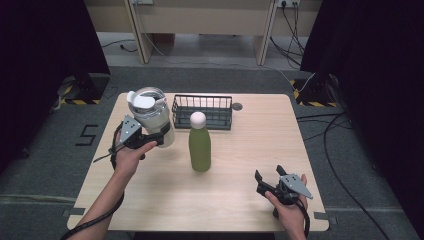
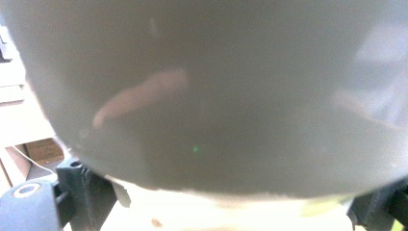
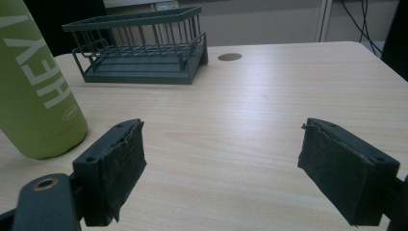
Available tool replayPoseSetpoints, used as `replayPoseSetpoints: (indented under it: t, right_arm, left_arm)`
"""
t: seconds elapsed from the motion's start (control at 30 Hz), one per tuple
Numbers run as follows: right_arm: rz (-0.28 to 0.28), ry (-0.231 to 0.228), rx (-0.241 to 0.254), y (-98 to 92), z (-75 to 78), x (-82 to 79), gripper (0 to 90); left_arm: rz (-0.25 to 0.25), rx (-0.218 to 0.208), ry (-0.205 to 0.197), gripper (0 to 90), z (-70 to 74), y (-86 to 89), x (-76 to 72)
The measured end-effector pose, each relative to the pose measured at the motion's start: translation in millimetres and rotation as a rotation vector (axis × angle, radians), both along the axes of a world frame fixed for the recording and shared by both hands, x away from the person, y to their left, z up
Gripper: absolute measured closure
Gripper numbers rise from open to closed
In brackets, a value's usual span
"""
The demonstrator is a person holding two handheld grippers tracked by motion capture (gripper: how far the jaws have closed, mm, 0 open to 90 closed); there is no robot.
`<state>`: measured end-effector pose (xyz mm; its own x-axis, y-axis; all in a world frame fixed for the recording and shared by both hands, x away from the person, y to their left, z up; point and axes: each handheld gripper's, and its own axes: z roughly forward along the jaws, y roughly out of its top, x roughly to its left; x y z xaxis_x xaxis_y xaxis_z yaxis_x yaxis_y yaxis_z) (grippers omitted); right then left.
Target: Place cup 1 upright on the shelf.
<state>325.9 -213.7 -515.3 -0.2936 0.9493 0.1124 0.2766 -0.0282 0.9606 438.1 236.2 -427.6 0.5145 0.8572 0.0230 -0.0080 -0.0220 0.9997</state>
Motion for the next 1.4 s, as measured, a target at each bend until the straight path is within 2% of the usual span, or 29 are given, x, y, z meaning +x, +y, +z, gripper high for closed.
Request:
replayPoseSetpoints:
  t: [0.87,1.4]
  right_arm:
    - [-0.004,0.001,0.004,-1.6,-1.0,0.3,15.8]
    - [-0.001,0.006,0.007,-1.2,-2.7,1.1,16.0]
  left_arm:
    - [-0.01,0.002,-0.01,9.8,13.9,-17.7,32.5]
    - [-0.012,-0.004,-0.018,9.9,22.5,-25.1,46.1]
